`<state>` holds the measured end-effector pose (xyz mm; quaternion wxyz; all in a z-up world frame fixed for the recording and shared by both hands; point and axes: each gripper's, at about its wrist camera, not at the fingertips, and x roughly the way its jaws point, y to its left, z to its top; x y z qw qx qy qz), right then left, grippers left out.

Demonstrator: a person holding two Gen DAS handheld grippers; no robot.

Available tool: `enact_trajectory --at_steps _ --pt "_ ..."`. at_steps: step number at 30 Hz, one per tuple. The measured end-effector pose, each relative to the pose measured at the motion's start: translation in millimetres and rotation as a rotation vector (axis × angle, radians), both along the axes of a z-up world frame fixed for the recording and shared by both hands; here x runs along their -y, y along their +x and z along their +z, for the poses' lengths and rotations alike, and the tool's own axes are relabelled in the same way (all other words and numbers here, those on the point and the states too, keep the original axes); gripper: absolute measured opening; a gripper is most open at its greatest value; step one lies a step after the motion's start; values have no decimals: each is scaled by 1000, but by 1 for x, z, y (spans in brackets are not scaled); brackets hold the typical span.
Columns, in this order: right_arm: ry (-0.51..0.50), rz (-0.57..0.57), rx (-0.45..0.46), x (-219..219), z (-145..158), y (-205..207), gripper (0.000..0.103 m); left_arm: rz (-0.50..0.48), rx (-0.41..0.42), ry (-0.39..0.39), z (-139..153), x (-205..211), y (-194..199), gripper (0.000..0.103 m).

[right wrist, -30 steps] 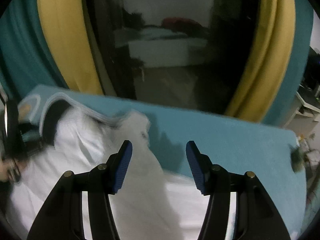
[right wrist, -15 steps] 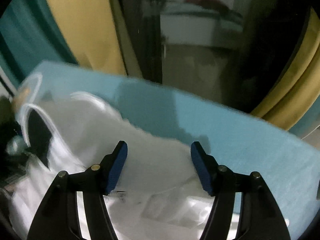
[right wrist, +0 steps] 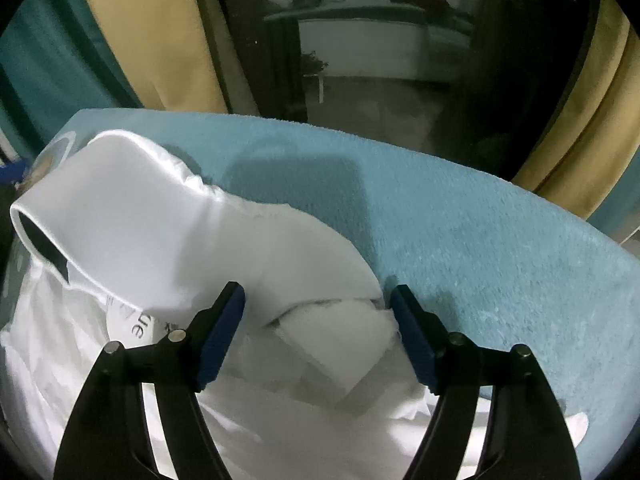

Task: Fold large clothes

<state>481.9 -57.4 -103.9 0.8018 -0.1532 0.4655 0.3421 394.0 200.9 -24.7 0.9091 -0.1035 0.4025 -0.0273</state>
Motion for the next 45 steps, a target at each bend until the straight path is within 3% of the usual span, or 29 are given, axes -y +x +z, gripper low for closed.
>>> enact_trajectory --at_steps 2,4,7,11,15,18,19,20,21,22,23,27,30,35,38,41,43,44,45 --pt "-10 21 -8 4 2 -1 75 11 -109 7 -34 -7 19 60" --pt "-16 43 -31 10 6 0 75 -3 -155 53 -59 -4 25 60" --pt "-1 108 -52 18 17 3 75 -17 -93 106 -63 1 23 61" --pt "1 121 -26 20 29 16 75 -21 -53 104 -67 -6 22 62" --pt "28 107 -176 13 14 46 76 -29 -49 87 -64 -4 20 62" --pt "70 116 -212 9 11 49 77 -37 -41 46 -63 2 21 62" --pt "58 140 -200 6 12 43 74 -38 -37 22 -63 -1 20 62" --pt "25 171 -175 -1 12 36 59 -42 -31 -8 -63 -6 18 62" --pt "-14 186 -138 -5 12 29 50 -46 -23 -56 -64 -13 17 62" --pt "-27 201 -128 -6 14 22 30 -46 -19 -88 -64 -17 17 62" --pt "-24 215 -139 -6 15 16 22 -45 -15 -113 -64 -21 16 62" --pt "-118 204 42 3 24 -8 17 -19 -2 -145 -64 -26 16 63" --pt "-193 170 280 15 39 -30 17 -22 -4 -116 -62 -19 18 63" --pt "-203 134 483 44 50 -60 18 -43 -23 -37 -62 -4 23 64" --pt "-189 130 469 56 43 -69 18 -61 -29 -1 -61 4 23 65" --pt "-110 121 435 77 44 -80 18 -91 -34 42 -61 15 24 63" --pt "-49 122 391 84 45 -83 19 -129 -36 72 -58 26 23 35" --pt "-21 134 352 90 45 -83 20 -153 -36 119 -53 37 21 35" --pt "-8 141 330 90 44 -85 20 -164 -32 188 -49 47 18 28"
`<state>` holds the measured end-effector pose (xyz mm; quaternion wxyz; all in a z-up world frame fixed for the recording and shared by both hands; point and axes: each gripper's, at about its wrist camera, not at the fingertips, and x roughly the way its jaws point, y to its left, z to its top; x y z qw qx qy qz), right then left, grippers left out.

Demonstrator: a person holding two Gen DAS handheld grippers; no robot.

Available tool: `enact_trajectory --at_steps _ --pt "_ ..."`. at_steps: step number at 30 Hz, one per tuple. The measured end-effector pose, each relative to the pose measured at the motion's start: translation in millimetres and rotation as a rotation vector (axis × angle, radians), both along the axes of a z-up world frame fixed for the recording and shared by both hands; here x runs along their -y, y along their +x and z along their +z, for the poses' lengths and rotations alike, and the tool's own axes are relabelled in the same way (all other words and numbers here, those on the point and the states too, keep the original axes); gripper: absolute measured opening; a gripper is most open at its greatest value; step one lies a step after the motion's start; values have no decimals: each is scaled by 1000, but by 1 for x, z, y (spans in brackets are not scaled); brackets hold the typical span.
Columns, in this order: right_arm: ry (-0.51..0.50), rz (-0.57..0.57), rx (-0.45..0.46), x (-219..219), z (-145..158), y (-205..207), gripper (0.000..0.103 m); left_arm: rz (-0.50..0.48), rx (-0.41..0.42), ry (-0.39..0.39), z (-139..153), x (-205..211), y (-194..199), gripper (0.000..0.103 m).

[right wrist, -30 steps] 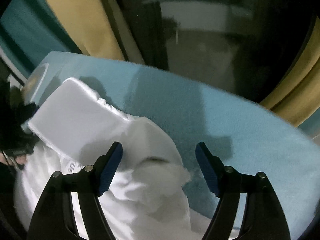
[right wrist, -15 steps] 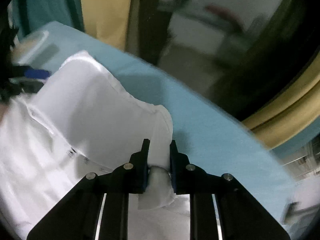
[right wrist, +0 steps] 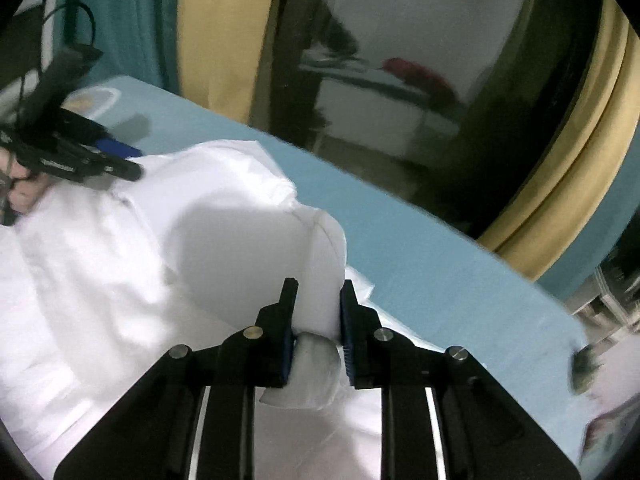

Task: Fold large clothes

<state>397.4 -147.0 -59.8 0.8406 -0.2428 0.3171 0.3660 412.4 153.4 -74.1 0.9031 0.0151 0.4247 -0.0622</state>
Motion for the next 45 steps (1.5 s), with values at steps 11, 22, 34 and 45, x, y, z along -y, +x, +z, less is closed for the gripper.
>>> enact_trajectory --at_steps 11,22,34,45 --pt "219 127 -540 33 -20 60 55 -108 50 179 17 31 -23 0" --pt "73 142 -272 6 -21 31 21 -46 37 73 45 7 -23 55" --pt "-363 142 776 -13 -25 -94 17 -78 -31 -17 14 25 17 72" --pt "-328 168 724 0 -43 -127 18 -110 -1 120 -2 55 8 0"
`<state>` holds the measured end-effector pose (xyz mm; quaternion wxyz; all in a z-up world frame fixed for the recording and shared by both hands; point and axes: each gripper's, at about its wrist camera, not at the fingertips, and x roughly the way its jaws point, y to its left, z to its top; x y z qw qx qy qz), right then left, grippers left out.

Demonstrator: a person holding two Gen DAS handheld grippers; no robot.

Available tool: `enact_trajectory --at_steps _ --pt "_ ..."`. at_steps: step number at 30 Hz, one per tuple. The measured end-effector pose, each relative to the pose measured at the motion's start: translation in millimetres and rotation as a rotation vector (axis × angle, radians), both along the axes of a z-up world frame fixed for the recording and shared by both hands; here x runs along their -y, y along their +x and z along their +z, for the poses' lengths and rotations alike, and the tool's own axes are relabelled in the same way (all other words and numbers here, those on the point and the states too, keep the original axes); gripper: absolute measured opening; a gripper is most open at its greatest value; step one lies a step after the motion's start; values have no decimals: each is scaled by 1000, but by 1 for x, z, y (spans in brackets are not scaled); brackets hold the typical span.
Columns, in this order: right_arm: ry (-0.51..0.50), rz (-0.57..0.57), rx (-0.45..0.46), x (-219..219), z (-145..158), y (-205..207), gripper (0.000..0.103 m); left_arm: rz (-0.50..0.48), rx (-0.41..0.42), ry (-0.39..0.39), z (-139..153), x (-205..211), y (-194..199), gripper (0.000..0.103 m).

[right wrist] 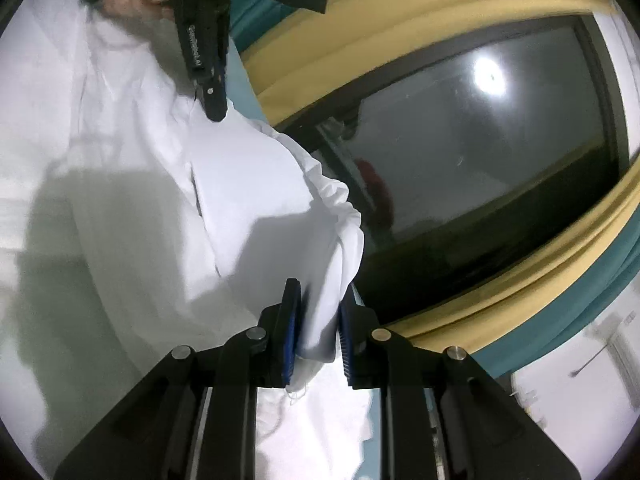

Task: Fold large clothes

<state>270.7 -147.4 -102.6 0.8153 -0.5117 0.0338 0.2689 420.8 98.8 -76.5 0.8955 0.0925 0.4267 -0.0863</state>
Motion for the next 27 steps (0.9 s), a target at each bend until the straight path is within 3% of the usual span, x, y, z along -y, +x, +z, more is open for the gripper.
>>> enact_trajectory --at_steps 2,6,15,17,19,23,27 --pt "19 -2 -32 1 5 1 18 -14 38 66 1 6 -6 0" --pt "6 8 -63 2 7 -9 18 9 76 64 9 6 -22 0" --pt "-75 72 -4 10 -5 -46 19 17 68 -57 42 -15 -61 1" --pt "-93 81 18 10 -8 -52 19 21 82 -68 55 -13 -63 12" --pt "-109 90 24 10 -11 -58 19 26 114 -101 69 -10 -64 47" --pt "-140 110 49 13 -14 -72 19 13 163 -148 93 7 -59 50" --pt "-145 105 36 16 -13 -72 19 -16 152 -117 95 31 -44 50"
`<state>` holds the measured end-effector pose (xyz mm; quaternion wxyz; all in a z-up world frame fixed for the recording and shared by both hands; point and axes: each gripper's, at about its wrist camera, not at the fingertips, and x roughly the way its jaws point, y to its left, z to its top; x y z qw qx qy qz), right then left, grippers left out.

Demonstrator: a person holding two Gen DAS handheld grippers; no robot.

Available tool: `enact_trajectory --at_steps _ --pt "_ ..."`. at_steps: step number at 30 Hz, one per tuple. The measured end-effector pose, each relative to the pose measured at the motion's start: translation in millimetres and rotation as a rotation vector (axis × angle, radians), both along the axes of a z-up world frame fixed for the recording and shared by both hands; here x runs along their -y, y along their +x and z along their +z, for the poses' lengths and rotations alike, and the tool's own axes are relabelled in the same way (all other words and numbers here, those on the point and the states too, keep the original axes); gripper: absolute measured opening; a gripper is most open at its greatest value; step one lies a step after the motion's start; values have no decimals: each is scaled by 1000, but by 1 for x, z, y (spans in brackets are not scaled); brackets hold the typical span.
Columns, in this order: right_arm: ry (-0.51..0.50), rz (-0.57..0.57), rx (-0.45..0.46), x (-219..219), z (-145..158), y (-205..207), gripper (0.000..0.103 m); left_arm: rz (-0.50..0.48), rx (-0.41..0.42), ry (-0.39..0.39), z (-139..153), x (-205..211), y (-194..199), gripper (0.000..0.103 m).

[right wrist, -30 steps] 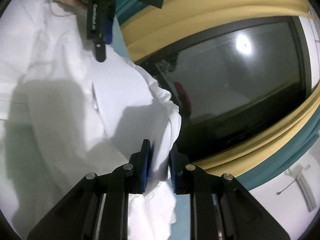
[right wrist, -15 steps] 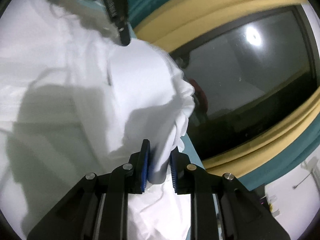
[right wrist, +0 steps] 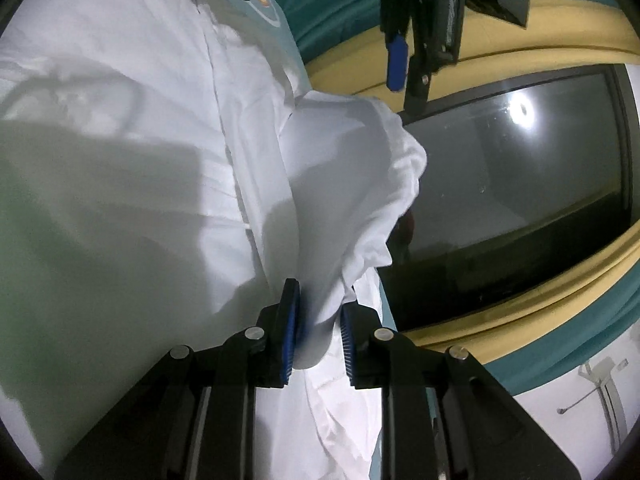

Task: Fold large clothes

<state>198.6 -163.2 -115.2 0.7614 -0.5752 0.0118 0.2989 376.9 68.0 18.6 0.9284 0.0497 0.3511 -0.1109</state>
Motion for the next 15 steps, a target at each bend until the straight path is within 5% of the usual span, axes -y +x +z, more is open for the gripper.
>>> enact_trajectory --at_steps 4,8,15 --pt "10 -30 -32 5 6 5 19 -13 -130 30 -30 8 6 50" --pt "76 -95 -138 17 25 12 33 -36 -159 83 -46 10 -21 50" --pt "333 -223 -571 46 70 44 34 -2 -217 50 -69 -3 -54 50"
